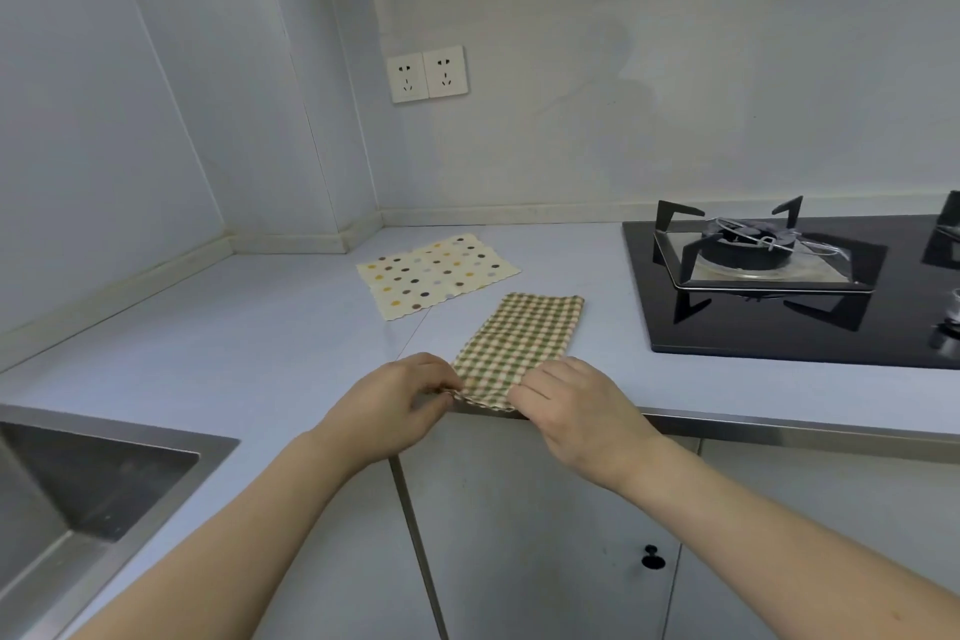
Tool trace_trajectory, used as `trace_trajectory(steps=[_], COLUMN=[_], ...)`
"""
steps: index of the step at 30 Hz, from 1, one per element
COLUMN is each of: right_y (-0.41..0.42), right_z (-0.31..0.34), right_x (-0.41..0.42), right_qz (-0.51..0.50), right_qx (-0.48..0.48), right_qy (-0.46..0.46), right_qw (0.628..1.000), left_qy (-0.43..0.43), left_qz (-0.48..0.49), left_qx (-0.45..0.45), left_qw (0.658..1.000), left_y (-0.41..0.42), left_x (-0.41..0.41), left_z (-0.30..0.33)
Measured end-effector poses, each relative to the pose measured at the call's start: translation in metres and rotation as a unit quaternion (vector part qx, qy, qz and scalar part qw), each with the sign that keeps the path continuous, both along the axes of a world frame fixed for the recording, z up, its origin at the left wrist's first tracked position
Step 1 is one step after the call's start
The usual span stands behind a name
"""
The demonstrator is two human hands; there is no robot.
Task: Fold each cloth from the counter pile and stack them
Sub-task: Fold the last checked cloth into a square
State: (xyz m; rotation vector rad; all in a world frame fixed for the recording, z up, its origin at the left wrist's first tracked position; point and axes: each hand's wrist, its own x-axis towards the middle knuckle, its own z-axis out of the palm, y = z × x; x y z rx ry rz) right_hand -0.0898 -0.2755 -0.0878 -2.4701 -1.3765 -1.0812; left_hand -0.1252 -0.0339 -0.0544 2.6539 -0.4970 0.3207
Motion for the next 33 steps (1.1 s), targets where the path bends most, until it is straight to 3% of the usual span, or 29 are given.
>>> trace_trajectory(steps=[6, 12, 17, 20, 23, 28, 31, 33], right_y=[-0.005, -0.006, -0.008, -0.006, -0.006, 0.001, 0.001, -0.002], right_z=[-0.001, -0.003, -0.002, -0.004, -0.009, -0.005, 0.005, 0.016], right_x=[0.005, 0.004, 0.001, 0.002, 0.002, 0.001, 0.003, 0.004], right_qz=[0.021, 0.003, 0.025, 0.029, 0.032, 0.009, -0.003, -0.013], right_qx=[0.008, -0.016, -0.005, 0.002, -0.004, 0.030, 0.055, 0.104], right_qy=[0.065, 0.096, 0.081, 0.095, 0.080, 0.074, 0.103, 0.171], right_qw=[0.998, 0.995, 0.996, 0.995, 0.996, 0.997, 0.993, 0.980], left_qy=[0.045, 0.085, -0.091, -0.152, -0.162, -0.081, -0.119, -0.155], left_qz=[0.013, 0.005, -0.027, -0.076, -0.088, -0.064, -0.088, -0.087], left_qx=[-0.013, 0.040, 0.210, 0.249, 0.229, 0.206, 0.221, 0.192], left_qw=[0.999, 0.996, 0.973, 0.953, 0.956, 0.973, 0.964, 0.965], left_y=[0.009, 0.009, 0.017, 0.024, 0.029, 0.021, 0.015, 0.009], left_x=[0.004, 0.011, 0.015, 0.007, -0.001, 0.003, 0.012, 0.018], left_z=[0.007, 0.023, 0.012, 0.006, 0.003, -0.006, -0.007, -0.001])
